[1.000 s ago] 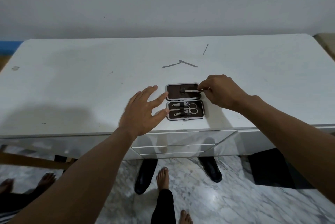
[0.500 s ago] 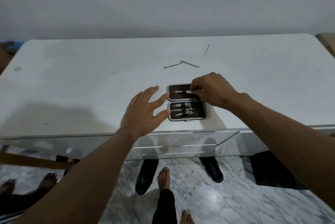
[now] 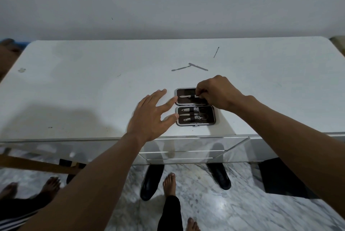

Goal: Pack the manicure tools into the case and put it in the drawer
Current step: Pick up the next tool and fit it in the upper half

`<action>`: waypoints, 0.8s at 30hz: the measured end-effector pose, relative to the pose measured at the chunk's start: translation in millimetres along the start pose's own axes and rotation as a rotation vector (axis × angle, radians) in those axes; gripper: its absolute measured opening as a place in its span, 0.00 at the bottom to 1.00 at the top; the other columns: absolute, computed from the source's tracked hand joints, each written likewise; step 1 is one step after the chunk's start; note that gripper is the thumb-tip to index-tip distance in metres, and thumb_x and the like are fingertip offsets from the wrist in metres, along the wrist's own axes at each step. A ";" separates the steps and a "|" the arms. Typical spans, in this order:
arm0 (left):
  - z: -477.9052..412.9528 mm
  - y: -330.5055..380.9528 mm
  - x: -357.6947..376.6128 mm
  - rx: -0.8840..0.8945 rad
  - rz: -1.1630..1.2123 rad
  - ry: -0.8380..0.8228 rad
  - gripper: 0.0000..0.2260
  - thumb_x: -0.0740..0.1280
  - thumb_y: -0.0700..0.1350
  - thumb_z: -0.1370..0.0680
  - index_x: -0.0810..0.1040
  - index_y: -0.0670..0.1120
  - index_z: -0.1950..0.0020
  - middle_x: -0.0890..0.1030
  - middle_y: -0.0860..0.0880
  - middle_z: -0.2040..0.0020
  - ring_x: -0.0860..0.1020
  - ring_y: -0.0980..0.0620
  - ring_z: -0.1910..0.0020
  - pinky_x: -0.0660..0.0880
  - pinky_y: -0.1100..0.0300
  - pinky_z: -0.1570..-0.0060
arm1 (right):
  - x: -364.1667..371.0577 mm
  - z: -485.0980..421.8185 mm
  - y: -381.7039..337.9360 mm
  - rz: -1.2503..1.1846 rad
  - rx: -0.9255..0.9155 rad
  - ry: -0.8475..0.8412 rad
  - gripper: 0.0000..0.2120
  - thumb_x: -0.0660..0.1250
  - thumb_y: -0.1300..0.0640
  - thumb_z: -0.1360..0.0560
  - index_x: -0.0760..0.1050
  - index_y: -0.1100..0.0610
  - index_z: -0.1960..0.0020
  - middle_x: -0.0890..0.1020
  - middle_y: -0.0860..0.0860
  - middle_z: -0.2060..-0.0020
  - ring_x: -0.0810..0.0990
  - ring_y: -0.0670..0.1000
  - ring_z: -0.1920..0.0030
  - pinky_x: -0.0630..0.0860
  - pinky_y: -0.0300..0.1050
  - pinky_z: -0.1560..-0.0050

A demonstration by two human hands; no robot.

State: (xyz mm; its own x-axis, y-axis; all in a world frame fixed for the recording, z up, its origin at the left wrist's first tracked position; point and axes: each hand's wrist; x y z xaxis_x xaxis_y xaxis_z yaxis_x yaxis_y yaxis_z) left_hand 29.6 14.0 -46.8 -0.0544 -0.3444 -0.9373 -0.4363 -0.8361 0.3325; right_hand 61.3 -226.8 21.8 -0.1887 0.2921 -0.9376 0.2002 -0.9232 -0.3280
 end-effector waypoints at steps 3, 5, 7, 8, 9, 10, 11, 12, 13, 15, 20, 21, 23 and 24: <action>0.1 0.1 0.0 -0.002 -0.001 -0.004 0.28 0.49 0.67 0.23 0.64 0.61 0.26 0.60 0.52 0.22 0.56 0.53 0.23 0.50 0.54 0.26 | 1.7 -1.5 0.8 -0.011 -0.003 -0.003 0.10 0.65 0.64 0.27 0.82 0.53 0.52 0.85 0.57 0.58 0.80 0.58 0.56 0.78 0.49 0.52; -0.1 -0.5 0.4 -0.001 -0.002 -0.003 0.27 0.49 0.67 0.23 0.64 0.61 0.26 0.60 0.52 0.22 0.56 0.53 0.23 0.49 0.54 0.26 | 2.8 -2.3 1.6 -0.014 -0.001 -0.006 0.10 0.65 0.63 0.28 0.82 0.53 0.52 0.85 0.57 0.58 0.80 0.58 0.56 0.78 0.50 0.52; -0.3 -0.8 0.4 0.002 0.001 -0.003 0.27 0.49 0.67 0.23 0.64 0.61 0.26 0.61 0.52 0.22 0.56 0.53 0.23 0.50 0.54 0.26 | 3.9 -3.4 2.3 -0.023 0.005 -0.007 0.10 0.65 0.63 0.28 0.82 0.52 0.53 0.85 0.57 0.58 0.81 0.58 0.55 0.79 0.50 0.52; -0.3 -0.9 0.6 0.004 0.005 -0.003 0.27 0.49 0.67 0.23 0.64 0.61 0.26 0.61 0.51 0.22 0.56 0.52 0.23 0.50 0.54 0.26 | 4.2 -3.8 2.1 -0.028 0.008 -0.008 0.10 0.65 0.63 0.28 0.82 0.52 0.52 0.85 0.57 0.57 0.81 0.58 0.55 0.79 0.49 0.52; -0.2 -0.9 0.7 0.005 0.008 -0.001 0.27 0.50 0.67 0.23 0.65 0.61 0.26 0.61 0.51 0.22 0.56 0.52 0.23 0.50 0.53 0.26 | 4.7 -4.2 1.9 -0.031 0.009 -0.008 0.10 0.65 0.63 0.28 0.82 0.52 0.52 0.85 0.57 0.57 0.81 0.58 0.55 0.79 0.49 0.51; -0.1 -0.9 0.7 0.005 0.010 -0.001 0.27 0.50 0.67 0.23 0.65 0.61 0.26 0.61 0.51 0.22 0.57 0.52 0.23 0.50 0.53 0.26 | 5.2 -4.5 1.4 -0.034 0.011 -0.010 0.10 0.65 0.63 0.28 0.82 0.52 0.52 0.84 0.57 0.57 0.81 0.58 0.55 0.79 0.49 0.51; 0.0 -1.0 0.5 0.004 0.011 0.000 0.27 0.50 0.67 0.23 0.65 0.61 0.26 0.61 0.51 0.22 0.56 0.52 0.23 0.50 0.53 0.26 | 5.7 -4.6 1.1 -0.038 0.013 -0.011 0.10 0.65 0.62 0.28 0.82 0.52 0.52 0.84 0.57 0.57 0.81 0.58 0.55 0.79 0.49 0.51; 0.1 -1.2 0.4 0.003 0.011 0.001 0.27 0.50 0.67 0.23 0.65 0.61 0.26 0.61 0.51 0.22 0.56 0.52 0.23 0.50 0.54 0.26 | 5.8 -4.5 0.9 -0.040 0.016 -0.011 0.10 0.66 0.62 0.28 0.82 0.52 0.52 0.84 0.57 0.57 0.80 0.58 0.55 0.78 0.48 0.51; 0.0 -1.2 0.3 0.002 0.012 0.001 0.27 0.50 0.67 0.23 0.65 0.61 0.26 0.61 0.51 0.22 0.56 0.52 0.23 0.50 0.54 0.26 | 5.3 -4.0 0.6 -0.041 0.016 -0.010 0.09 0.66 0.62 0.27 0.82 0.52 0.52 0.85 0.57 0.57 0.80 0.58 0.55 0.78 0.48 0.52; 0.0 -1.1 0.4 0.003 0.011 0.003 0.27 0.50 0.66 0.23 0.65 0.61 0.26 0.61 0.51 0.22 0.57 0.52 0.23 0.50 0.53 0.26 | 2.4 -2.1 -0.7 -0.041 0.003 -0.013 0.08 0.67 0.60 0.27 0.83 0.53 0.51 0.85 0.56 0.57 0.81 0.58 0.54 0.77 0.47 0.51; -0.8 -1.6 0.7 0.016 0.006 0.007 0.26 0.51 0.66 0.23 0.65 0.60 0.26 0.62 0.50 0.22 0.58 0.51 0.23 0.53 0.51 0.25 | -11.3 -6.7 -3.5 -0.051 0.005 0.059 0.06 0.67 0.57 0.25 0.83 0.57 0.53 0.86 0.54 0.57 0.81 0.56 0.55 0.74 0.45 0.53; -1.0 -1.6 0.3 0.020 0.007 0.008 0.26 0.51 0.66 0.22 0.65 0.59 0.26 0.62 0.50 0.23 0.58 0.51 0.23 0.53 0.51 0.25 | -13.3 -11.5 -1.6 -0.049 0.034 0.089 0.06 0.67 0.57 0.25 0.82 0.57 0.53 0.86 0.54 0.56 0.81 0.56 0.54 0.73 0.45 0.53; -1.4 -1.7 -0.6 0.024 0.011 0.010 0.26 0.52 0.65 0.22 0.65 0.59 0.26 0.62 0.49 0.23 0.58 0.51 0.24 0.53 0.51 0.26 | -16.2 -24.5 4.8 -0.047 0.110 0.135 0.06 0.67 0.57 0.25 0.82 0.57 0.53 0.86 0.54 0.56 0.81 0.57 0.54 0.72 0.44 0.54; -1.4 -1.7 -0.8 0.023 0.012 0.009 0.26 0.52 0.66 0.22 0.65 0.59 0.25 0.62 0.49 0.23 0.58 0.51 0.23 0.53 0.52 0.26 | -17.4 -32.1 8.7 -0.053 0.153 0.149 0.06 0.67 0.56 0.25 0.82 0.57 0.53 0.86 0.55 0.57 0.82 0.57 0.54 0.72 0.44 0.54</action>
State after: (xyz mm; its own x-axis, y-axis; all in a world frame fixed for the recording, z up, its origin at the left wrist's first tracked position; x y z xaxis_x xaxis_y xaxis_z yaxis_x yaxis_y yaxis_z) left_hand 31.7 15.1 -46.4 -0.0512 -0.3582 -0.9322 -0.4565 -0.8219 0.3408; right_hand 97.2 -231.9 31.5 -0.0488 0.3643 -0.9300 0.0434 -0.9294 -0.3664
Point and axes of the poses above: each hand's wrist, its own z-axis away from the middle knuckle, its own x-axis out of the palm, y = z × x
